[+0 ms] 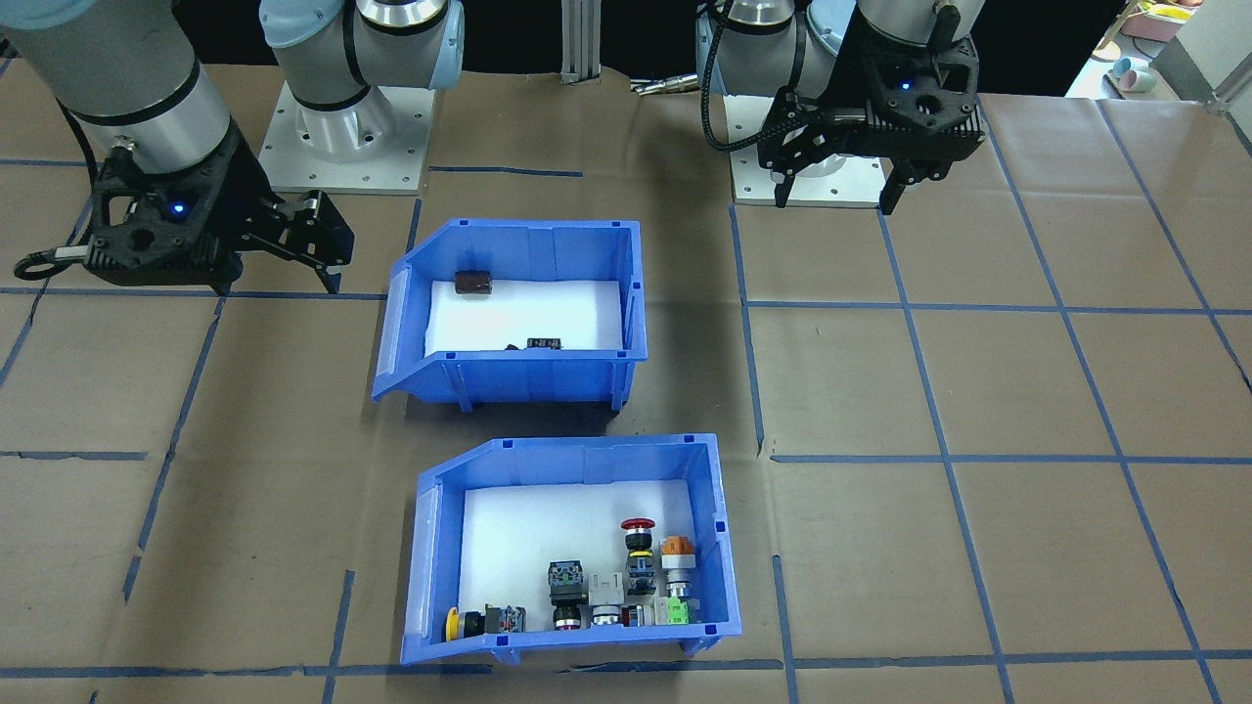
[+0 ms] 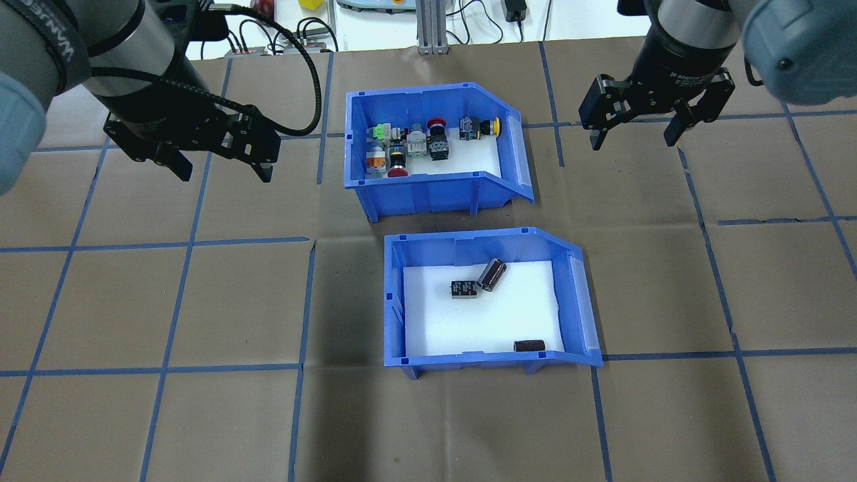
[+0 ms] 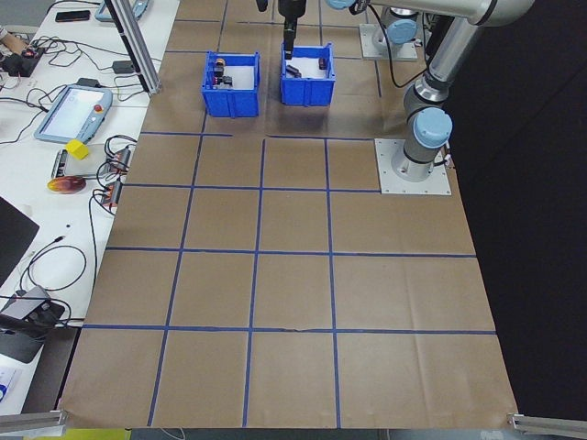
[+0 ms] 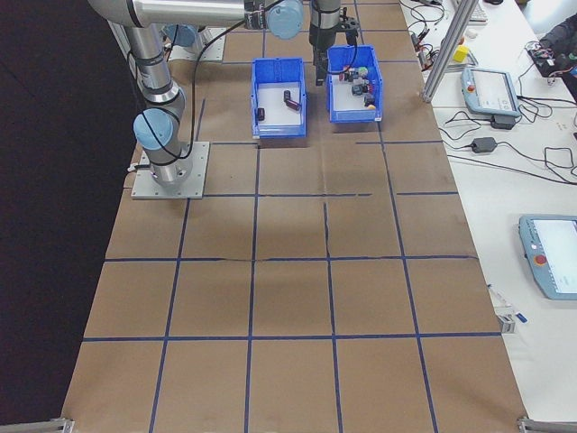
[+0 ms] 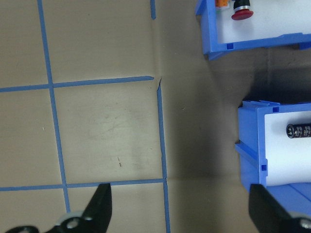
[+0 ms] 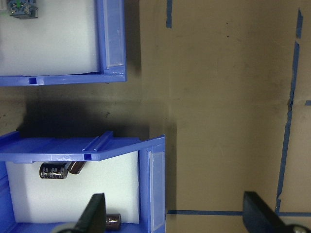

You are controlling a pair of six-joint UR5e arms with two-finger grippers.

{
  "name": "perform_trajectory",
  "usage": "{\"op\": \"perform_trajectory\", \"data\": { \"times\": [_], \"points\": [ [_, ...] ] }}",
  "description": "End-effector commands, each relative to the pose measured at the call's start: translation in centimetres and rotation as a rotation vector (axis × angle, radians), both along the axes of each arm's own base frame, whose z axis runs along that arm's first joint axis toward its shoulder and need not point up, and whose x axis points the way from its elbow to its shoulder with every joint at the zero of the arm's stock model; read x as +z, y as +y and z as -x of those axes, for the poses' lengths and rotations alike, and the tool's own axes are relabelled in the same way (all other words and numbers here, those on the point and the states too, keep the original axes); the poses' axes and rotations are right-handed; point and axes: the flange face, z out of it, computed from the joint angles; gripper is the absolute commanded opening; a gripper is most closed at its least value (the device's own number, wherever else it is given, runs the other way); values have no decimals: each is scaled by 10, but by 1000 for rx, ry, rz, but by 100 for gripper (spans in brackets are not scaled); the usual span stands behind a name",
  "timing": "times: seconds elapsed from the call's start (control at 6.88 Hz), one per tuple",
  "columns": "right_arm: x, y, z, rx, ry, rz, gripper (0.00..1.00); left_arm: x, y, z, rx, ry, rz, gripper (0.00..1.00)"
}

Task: Place button box in front

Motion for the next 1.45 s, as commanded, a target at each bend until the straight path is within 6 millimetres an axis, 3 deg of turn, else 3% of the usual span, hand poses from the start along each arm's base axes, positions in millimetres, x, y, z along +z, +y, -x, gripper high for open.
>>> {"op": "perform_trajectory", "data": {
  "times": [0.0,0.44,0.73,1.31],
  "points": [
    [2,1,14,-117,9,-12,100,0,1,0,0,-3,0,99],
    [3,3,11,-149,16,-16,100,1,0,0,-3,-5,2,99],
    [1,7,-5,-108,62,-17,100,1,0,-1,0,-5,2,99],
    [0,6,-4,-106,73,-12,100,2,2,-1,-1,-5,5,99]
  ]
}}
